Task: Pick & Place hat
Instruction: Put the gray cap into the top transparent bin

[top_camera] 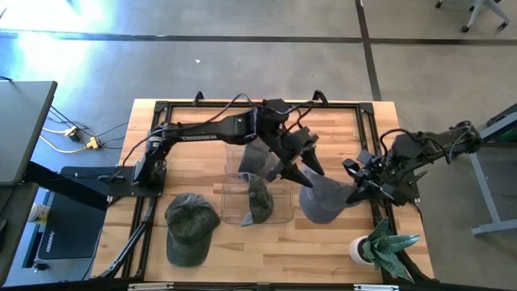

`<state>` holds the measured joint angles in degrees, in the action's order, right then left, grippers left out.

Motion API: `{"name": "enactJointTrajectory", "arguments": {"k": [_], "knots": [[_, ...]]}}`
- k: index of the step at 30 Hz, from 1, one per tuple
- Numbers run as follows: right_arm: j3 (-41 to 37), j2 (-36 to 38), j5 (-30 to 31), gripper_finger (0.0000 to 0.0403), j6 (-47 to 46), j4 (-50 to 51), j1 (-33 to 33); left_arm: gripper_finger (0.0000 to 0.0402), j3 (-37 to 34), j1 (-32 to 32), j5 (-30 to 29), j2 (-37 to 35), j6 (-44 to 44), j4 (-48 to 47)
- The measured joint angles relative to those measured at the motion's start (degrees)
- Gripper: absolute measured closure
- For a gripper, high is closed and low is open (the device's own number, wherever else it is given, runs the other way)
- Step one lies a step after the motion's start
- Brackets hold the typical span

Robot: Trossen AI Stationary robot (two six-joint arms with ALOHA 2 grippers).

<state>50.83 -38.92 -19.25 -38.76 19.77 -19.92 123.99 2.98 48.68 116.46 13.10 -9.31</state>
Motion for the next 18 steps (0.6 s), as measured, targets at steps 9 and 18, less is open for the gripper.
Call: {"name": "enactJointTrajectory", "arguments": {"k": [9, 18], "knots": [[0.0, 0.0, -0.4, 0.0401, 1.7, -0.9, 0.0, 0.0175, 0.3, -0.4, -7.8, -2.9, -6.4, -6.9], [0.0, 0.0, -0.6, 0.0400, 2.8, -0.8, 0.0, 0.0085, -0.2, -1.9, -8.3, 1.6, 1.7, -3.7]]}}
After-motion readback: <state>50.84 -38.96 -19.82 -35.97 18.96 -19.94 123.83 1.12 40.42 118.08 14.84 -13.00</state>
